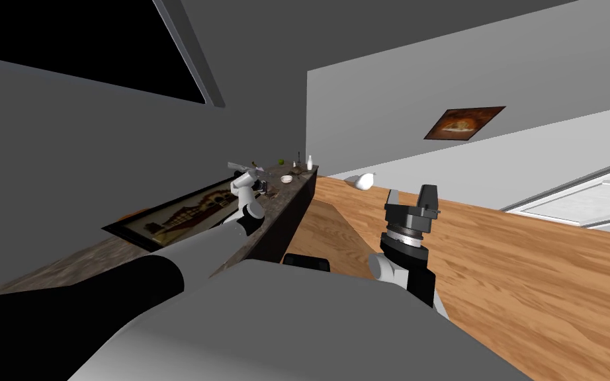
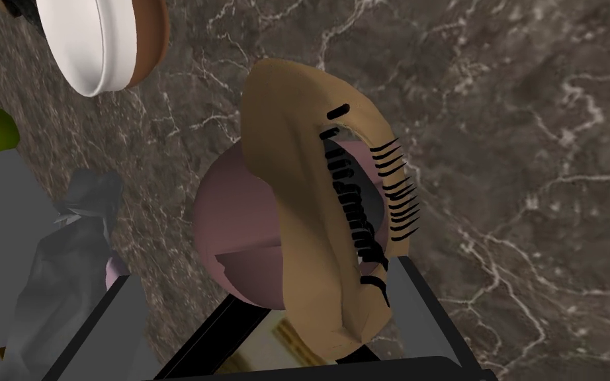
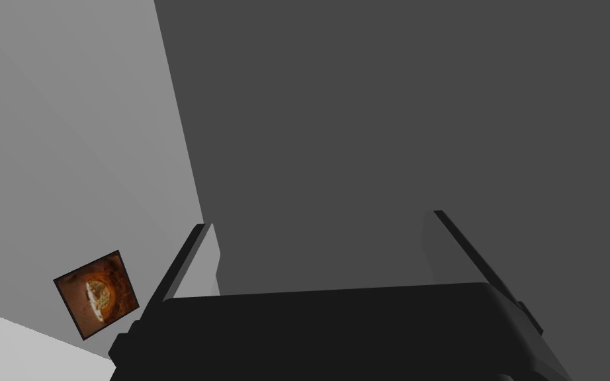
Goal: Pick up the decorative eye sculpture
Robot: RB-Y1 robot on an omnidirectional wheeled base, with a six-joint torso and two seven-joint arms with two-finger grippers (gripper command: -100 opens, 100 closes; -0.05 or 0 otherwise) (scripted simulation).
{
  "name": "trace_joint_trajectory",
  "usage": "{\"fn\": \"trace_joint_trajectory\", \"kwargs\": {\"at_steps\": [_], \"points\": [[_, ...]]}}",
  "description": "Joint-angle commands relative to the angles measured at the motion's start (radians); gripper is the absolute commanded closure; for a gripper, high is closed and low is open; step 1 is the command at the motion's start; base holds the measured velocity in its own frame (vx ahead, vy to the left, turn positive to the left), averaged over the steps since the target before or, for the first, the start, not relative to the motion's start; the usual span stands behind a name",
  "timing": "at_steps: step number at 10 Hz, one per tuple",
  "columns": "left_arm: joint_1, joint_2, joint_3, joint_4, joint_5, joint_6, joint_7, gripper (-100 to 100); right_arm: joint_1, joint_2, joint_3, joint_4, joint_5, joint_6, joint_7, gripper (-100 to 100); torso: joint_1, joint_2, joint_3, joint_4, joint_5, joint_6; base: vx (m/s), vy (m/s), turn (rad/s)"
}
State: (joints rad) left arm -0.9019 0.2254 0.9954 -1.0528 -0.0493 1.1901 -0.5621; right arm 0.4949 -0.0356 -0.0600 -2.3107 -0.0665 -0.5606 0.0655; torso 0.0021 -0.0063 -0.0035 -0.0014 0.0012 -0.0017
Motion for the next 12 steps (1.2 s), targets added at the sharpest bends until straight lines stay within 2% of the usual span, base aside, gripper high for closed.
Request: {"fn": "trace_joint_trajectory", "kwargs": {"at_steps": [1,2,4,5,6,10,11,12], "points": [[0.002,-0.029,0.05,-0.04,-0.05,0.029,-0.049,-100,0.0,0.0,0.0,0.0,0.0,0.0,0.0,0,0.0,0.0,0.0,0.0,0.0,0.0,-0.001,0.001,-0.181],[0.002,-0.029,0.081,-0.04,-0.077,0.029,-0.049,-100,0.0,0.0,0.0,0.0,0.0,0.0,0.0,0,0.0,0.0,0.0,0.0,0.0,0.001,-0.001,0.008,-0.117],[0.002,-0.029,0.136,-0.04,-0.081,0.029,-0.049,-100,0.0,0.0,0.0,0.0,0.0,0.0,0.0,0,0.0,0.0,0.0,0.0,0.0,0.0,-0.001,0.002,0.027],[0.004,-0.029,0.12,-0.043,-0.077,0.031,-0.051,-100,0.0,0.0,0.0,0.0,0.0,0.0,0.0,0,0.0,0.0,0.0,0.0,0.0,0.0,0.0,0.0,0.0],[0.004,-0.029,0.123,-0.044,-0.078,0.031,-0.051,100,0.0,0.0,0.0,0.0,0.0,0.0,0.0,0,0.0,0.0,0.0,0.0,0.0,0.0,0.0,0.0,0.0],[0.002,-0.028,0.122,-0.045,-0.077,0.03,-0.049,100,0.0,0.0,0.0,0.0,0.0,0.0,0.0,0,0.001,0.0,-0.001,-0.002,0.001,0.0,0.002,0.001,-0.002],[0.002,-0.028,0.123,-0.045,-0.077,0.03,-0.049,0,0.0,0.0,0.0,0.0,0.0,0.0,0.0,0,0.001,0.0,-0.001,-0.002,0.001,0.0,0.0,0.0,0.0],[-0.001,0.002,0.073,0.0,-0.027,0.004,0.0,100,0.0,0.0,0.0,0.0,0.0,0.0,0.0,0,0.001,-0.001,-0.001,-0.002,0.001,0.0,-0.005,-0.006,0.175]]}}
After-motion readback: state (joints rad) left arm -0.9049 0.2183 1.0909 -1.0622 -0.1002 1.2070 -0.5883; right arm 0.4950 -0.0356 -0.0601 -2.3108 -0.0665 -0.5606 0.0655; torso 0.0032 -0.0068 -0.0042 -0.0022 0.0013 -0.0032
